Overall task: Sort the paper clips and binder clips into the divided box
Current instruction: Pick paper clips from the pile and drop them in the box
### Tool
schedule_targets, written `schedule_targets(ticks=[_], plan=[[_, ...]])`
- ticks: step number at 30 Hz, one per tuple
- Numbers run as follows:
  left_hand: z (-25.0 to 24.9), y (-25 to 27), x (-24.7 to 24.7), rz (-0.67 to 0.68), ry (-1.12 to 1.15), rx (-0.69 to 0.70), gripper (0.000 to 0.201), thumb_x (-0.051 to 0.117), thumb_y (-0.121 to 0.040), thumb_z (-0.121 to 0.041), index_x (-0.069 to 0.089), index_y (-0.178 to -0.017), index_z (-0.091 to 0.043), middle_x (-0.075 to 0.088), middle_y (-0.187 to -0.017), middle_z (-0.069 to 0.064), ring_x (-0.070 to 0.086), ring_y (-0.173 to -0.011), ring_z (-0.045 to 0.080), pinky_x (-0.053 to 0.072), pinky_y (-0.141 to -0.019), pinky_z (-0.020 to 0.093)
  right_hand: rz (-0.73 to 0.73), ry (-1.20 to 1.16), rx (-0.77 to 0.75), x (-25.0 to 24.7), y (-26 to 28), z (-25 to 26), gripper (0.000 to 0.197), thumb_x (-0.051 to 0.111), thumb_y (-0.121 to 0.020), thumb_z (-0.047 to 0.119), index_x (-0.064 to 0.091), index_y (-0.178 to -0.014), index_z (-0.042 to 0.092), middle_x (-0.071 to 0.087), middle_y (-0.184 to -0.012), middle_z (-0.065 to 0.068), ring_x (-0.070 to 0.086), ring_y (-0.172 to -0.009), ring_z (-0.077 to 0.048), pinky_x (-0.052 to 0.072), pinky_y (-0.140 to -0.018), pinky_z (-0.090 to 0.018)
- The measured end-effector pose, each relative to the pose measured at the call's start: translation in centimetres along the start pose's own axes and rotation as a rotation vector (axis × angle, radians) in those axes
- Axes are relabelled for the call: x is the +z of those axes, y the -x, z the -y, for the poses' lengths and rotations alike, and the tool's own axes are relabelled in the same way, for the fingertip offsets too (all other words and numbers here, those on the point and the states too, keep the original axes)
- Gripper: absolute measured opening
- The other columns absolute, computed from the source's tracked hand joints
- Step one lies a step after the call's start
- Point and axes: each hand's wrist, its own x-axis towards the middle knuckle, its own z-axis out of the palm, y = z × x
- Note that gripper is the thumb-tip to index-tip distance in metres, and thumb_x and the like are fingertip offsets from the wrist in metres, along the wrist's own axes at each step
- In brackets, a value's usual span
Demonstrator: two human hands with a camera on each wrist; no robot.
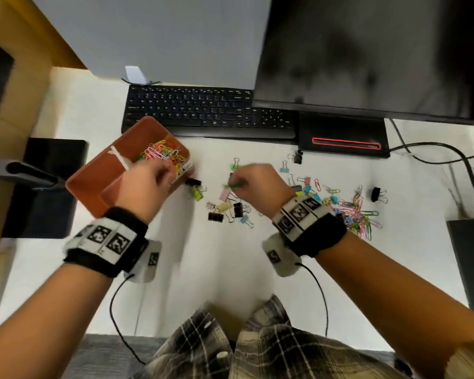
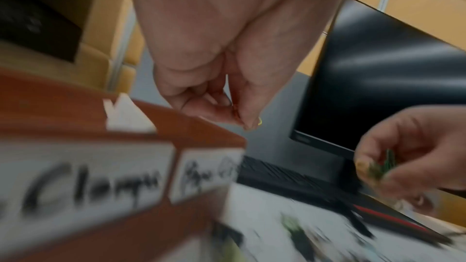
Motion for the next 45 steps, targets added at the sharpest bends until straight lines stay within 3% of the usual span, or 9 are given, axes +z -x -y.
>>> schedule_targets(ticks=[5,10,12,16,21,27,30,35,45], plan=[[2.1,-4.0,-2.6,0.025,-0.015,-0.177,0.026,0.056,-0.089,-0.024,0.065,-0.108,-0.009,0.068,-0.107,0.012,0.062,-0.099,0.028,0.045,-0.089,0.033,-0.115,-0.111,-0.072,2.7,-8.5,8.2,0.018,0.063,-0.083,0.010,0.065,-0.099,0.016,0.068,-0.101,-0.005,0.062,-0.091,-0.020,0.051,-0.088,-0.035],[2.6,-3.4,-3.9,0.011,0.010,-0.118,0.031,0.048,-0.091,-0.014,0.057,-0.120,-0.009,0.061,-0.122,0.013,0.055,-0.113,0.028,0.039,-0.101,0.037,-0.084,-0.222,-0.032,5.4,-9.7,8.8,0.054,0.067,-0.081,0.010,0.047,-0.130,0.017,0.056,-0.126,-0.009,0.057,-0.113,-0.023,0.047,-0.100,-0.040],[2.4,-2.1,-3.9,-0.017,0.091,-0.039,0.028,0.051,-0.090,-0.016,0.059,-0.117,-0.014,0.063,-0.118,0.008,0.058,-0.107,0.023,0.043,-0.098,0.038,-0.119,-0.281,-0.102,5.2,-7.2,7.1,0.043,0.064,-0.083,0.009,0.052,-0.124,0.017,0.056,-0.124,-0.006,0.058,-0.109,-0.018,0.049,-0.098,-0.035],[0.5,-0.1,-1.5,0.094,0.198,0.135,0.018,0.055,-0.089,-0.015,0.063,-0.105,-0.015,0.064,-0.107,0.001,0.059,-0.093,0.014,0.048,-0.085,0.029,-0.135,-0.143,-0.050,3.8,0.8,0.5,0.018,0.059,-0.089,0.016,0.064,-0.106,0.017,0.059,-0.101,0.004,0.056,-0.076,-0.006,0.045,-0.073,-0.016],[-4.8,1.8,5.3,0.367,0.260,0.232,0.020,0.057,-0.088,-0.017,0.061,-0.107,-0.018,0.063,-0.086,-0.003,0.057,-0.068,0.010,0.043,-0.063,0.020,-0.116,-0.058,0.285,2.8,10.8,-10.6,0.017,0.066,-0.083,0.019,0.065,-0.100,0.023,0.060,-0.087,0.007,0.055,-0.067,-0.012,0.051,-0.068,-0.030],[-12.2,3.6,13.9,0.623,0.159,0.261,0.035,0.060,-0.086,-0.024,0.054,-0.119,-0.015,0.060,-0.108,0.005,0.060,-0.083,0.017,0.047,-0.079,0.025,-0.296,-0.063,0.384,0.0,16.3,-17.3,0.021,0.072,-0.079,0.018,0.068,-0.100,0.018,0.063,-0.087,0.005,0.055,-0.072,-0.005,0.046,-0.071,-0.021],[-14.7,3.5,17.5,0.586,0.100,0.225,0.043,0.061,-0.085,-0.027,0.050,-0.124,-0.014,0.053,-0.120,0.010,0.057,-0.100,0.024,0.046,-0.087,0.031,-0.371,-0.032,0.402,-1.9,15.5,-19.6,0.022,0.070,-0.079,0.017,0.068,-0.101,0.019,0.066,-0.099,-0.006,0.060,-0.093,-0.024,0.047,-0.083,-0.031],[-17.0,2.4,20.9,0.486,0.007,0.137,0.047,0.066,-0.081,-0.025,0.050,-0.124,-0.013,0.047,-0.126,0.011,0.047,-0.116,0.027,0.038,-0.098,0.034,-0.271,-0.048,0.343,-5.2,11.3,-21.6,0.042,0.063,-0.085,0.017,0.054,-0.126,0.019,0.057,-0.128,-0.007,0.052,-0.118,-0.024,0.042,-0.103,-0.037],[-17.5,1.9,22.9,0.360,0.036,0.096,0.020,0.060,-0.085,-0.011,0.059,-0.105,-0.012,0.061,-0.102,0.009,0.057,-0.093,0.024,0.043,-0.078,0.026,0.031,0.050,0.372,-5.3,4.3,-21.7,0.037,0.066,-0.082,0.006,0.057,-0.117,0.013,0.056,-0.118,-0.009,0.058,-0.103,-0.026,0.050,-0.092,-0.036]])
